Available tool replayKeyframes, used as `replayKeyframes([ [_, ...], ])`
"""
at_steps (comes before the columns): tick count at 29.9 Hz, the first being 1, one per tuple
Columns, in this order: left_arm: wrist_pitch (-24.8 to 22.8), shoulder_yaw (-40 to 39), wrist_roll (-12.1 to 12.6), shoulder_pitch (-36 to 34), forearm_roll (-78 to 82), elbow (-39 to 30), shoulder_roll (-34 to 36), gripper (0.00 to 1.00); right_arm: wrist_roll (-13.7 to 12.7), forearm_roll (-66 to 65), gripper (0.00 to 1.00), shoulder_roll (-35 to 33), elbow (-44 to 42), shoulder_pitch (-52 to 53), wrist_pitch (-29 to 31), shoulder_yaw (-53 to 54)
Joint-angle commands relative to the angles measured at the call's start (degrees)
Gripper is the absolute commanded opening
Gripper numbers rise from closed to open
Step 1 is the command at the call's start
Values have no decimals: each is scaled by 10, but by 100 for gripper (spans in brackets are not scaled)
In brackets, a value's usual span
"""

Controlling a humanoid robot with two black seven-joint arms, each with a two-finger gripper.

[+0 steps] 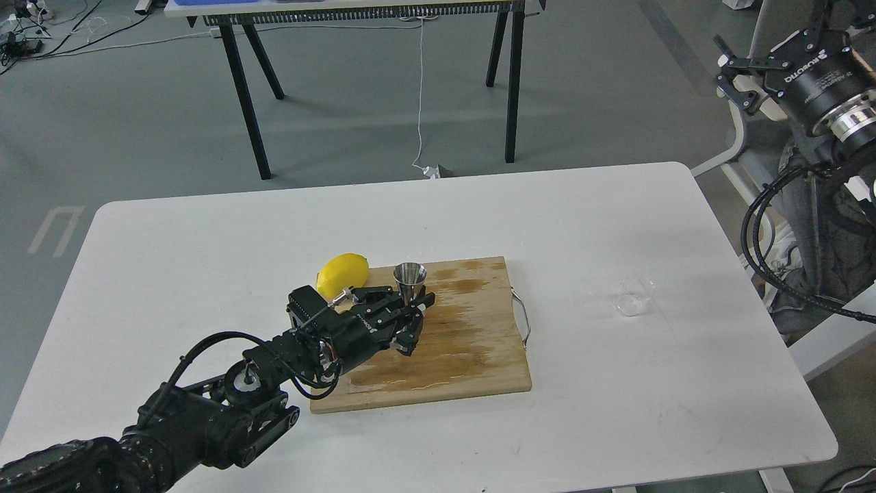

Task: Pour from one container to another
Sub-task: 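Lift the jigger with the left gripper and carry it over the cutting board, then lower the jigger onto the board center and open the left gripper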

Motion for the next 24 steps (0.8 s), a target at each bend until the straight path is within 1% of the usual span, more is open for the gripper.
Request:
replayKeyframes([
  [1,0,11,0,5,-4,9,0,6,1,0,99,1,0,-2,1,0],
  [9,0,10,0,5,-4,4,0,13,1,0,99,1,-1,-4,1,1],
  [14,0,10,0,5,-3,-1,0,14,1,0,99,1,0,-6,1,3],
  [21,0,10,0,5,-4,-24,0,14,1,0,99,2,0,-8,1,1],
  [24,0,11,0,4,-2,-31,0,14,-4,0,99,5,-1,-9,3,-1],
])
